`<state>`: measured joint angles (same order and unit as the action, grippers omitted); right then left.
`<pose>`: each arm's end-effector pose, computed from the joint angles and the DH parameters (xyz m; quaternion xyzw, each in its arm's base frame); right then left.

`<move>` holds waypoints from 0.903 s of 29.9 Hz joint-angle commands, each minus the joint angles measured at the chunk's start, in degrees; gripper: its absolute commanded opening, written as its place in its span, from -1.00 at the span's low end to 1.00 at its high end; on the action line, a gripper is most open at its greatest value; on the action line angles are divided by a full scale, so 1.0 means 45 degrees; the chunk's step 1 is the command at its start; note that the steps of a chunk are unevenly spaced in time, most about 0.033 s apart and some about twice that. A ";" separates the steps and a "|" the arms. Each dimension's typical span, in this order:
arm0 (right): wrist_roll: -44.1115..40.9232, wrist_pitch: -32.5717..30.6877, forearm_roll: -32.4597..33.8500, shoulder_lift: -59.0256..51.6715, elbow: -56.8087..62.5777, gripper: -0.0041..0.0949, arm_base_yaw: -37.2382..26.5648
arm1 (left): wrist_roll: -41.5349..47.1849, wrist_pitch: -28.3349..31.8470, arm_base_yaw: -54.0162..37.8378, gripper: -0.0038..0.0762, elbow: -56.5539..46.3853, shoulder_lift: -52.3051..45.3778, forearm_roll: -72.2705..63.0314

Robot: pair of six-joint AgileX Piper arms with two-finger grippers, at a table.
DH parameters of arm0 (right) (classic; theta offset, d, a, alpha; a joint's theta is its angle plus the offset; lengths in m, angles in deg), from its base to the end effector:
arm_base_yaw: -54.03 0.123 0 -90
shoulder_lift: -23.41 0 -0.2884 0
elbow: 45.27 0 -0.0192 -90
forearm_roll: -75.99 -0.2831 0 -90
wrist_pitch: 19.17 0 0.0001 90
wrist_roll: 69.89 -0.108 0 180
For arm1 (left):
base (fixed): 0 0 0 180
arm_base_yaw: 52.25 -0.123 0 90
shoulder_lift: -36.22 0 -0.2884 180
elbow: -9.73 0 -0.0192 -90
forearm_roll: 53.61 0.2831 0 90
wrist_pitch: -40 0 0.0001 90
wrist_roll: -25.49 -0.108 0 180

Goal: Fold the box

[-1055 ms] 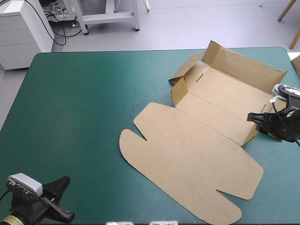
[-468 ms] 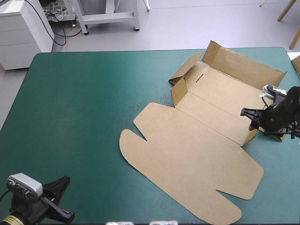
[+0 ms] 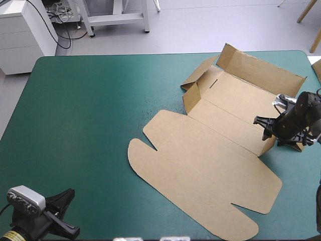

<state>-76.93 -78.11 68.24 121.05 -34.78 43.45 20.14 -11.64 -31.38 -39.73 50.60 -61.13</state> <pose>0.3342 -0.0497 0.2345 0.1796 0.9754 0.0579 0.1142 0.0553 -0.0330 0.2908 0.1846 0.8234 -0.1365 0.5189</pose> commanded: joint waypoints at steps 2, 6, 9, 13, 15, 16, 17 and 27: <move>0.0002 0.0689 -0.0002 -0.0230 -0.0410 0.02 -0.0079 | 0.0036 0.0907 0.0077 -0.92 0.0278 0.0219 -0.0142; -0.0178 0.0714 0.0026 -0.0067 -0.0388 -0.08 -0.0079 | 0.0036 0.0907 0.0077 -0.92 0.0278 0.0219 -0.0142; -0.0209 0.0602 0.0026 0.0102 -0.0388 -0.12 -0.0079 | 0.0036 0.0907 0.0077 -0.92 0.0278 0.0219 -0.0115; -0.0209 0.0392 0.0149 0.0096 -0.0388 -0.16 -0.0079 | 0.0036 0.0907 0.0077 -0.92 0.0278 0.0219 -0.0049; -0.0232 0.0124 0.0357 0.0096 -0.0388 -0.32 -0.0079 | 0.0036 0.0907 0.0077 -0.92 0.0278 0.0219 -0.0049; -0.0229 0.0032 0.0518 0.0096 -0.0388 -0.42 -0.0079 | 0.0036 0.0907 0.0077 -0.92 0.0278 0.0219 -0.0049; -0.0229 -0.0046 0.0645 0.0096 -0.0388 -0.56 -0.0079 | 0.0036 0.0907 0.0077 -0.92 0.0278 0.0219 -0.0049; 0.0423 0.0204 0.0698 0.0096 -0.0388 -0.96 -0.0079 | 0.0036 0.0907 0.0077 -0.92 0.0278 0.0219 -0.0049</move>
<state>-77.08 -77.94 70.20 123.54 -34.89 43.45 20.14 -11.64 -31.38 -39.73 50.60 -60.99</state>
